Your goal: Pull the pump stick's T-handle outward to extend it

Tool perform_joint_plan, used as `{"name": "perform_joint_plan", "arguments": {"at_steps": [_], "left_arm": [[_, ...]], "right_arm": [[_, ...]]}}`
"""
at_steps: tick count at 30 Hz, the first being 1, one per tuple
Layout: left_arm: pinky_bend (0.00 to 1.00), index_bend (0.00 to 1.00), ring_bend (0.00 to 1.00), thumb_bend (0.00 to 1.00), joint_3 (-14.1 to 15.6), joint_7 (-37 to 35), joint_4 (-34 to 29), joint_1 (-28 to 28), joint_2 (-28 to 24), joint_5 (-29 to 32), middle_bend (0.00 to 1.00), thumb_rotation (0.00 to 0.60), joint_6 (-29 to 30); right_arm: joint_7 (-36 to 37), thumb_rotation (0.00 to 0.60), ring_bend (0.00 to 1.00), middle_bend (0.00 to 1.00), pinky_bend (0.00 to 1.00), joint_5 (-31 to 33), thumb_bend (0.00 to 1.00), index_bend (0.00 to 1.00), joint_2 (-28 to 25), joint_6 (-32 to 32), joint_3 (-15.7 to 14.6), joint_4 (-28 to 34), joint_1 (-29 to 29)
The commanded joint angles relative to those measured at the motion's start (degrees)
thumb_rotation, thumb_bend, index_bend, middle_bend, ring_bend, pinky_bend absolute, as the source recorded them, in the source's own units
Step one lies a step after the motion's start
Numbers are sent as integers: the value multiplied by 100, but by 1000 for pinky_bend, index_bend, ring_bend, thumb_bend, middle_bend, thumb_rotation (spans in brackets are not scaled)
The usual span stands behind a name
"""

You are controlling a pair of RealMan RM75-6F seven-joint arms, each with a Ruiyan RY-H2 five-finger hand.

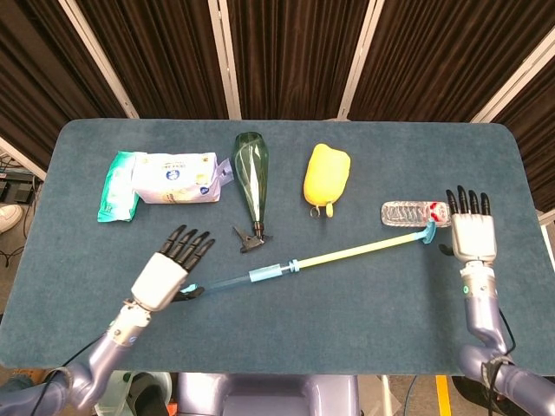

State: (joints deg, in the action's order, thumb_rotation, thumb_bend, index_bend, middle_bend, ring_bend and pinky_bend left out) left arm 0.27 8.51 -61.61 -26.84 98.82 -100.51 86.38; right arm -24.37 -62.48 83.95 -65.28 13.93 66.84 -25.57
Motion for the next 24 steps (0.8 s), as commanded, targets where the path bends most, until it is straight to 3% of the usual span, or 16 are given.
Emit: {"name": "perform_joint_plan", "arguments": {"at_steps": [1,8,11,17,24], "left_arm": [[77,0,73,78,85,-8,-704,312,-654,481,72,600,-247],[76,0,73,71,85,480,-1728,597,-1537,1563,44,600,-1067],[77,0,73,67,-152,587,-1897,810,-1554,2007,38,600,-863],[77,0,59,66,-148,702,-1746,925,-1539,1649,29,600,-419],[77,0,52,65,-73,-369,-1218,988,-1500,873,25,600,221]], "right_arm": [[518,600,0,0,0,-595,106,0,-687,-788,-365,1211,649],[1109,600,0,0,0,-885,107,0,-1036,-1493,-709,1715,1364],[987,600,0,0,0,-1047,105,0,-1122,-1704,-837,1847,1520],[1006,600,0,0,0,-1153,34,0,-1201,-1508,-965,1917,1544],[1078,600,0,0,0,-1745,17,0,-1277,-1596,-1133,2152,1536]]}}
